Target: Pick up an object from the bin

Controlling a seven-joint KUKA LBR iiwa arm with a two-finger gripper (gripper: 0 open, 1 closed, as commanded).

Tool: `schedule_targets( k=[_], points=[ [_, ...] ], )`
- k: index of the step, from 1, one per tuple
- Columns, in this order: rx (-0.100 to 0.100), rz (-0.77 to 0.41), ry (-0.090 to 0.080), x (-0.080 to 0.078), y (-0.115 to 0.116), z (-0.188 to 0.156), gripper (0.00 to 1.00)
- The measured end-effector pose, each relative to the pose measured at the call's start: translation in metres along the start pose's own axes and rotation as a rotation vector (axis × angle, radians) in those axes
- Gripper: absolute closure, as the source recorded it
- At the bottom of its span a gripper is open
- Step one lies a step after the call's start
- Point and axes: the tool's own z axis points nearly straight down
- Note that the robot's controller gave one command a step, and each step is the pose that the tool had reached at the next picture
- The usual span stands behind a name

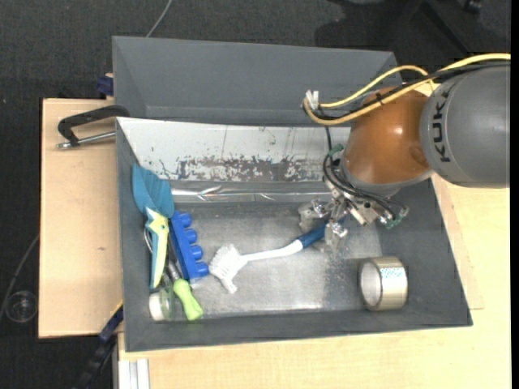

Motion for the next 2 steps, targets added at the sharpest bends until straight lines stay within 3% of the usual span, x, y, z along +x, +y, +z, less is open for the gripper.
schedule_targets(
  k=[2],
  points=[
    [0.005, 0.0, -0.008, -0.0026, -0.001, -0.0199, 1.0]
  ],
)
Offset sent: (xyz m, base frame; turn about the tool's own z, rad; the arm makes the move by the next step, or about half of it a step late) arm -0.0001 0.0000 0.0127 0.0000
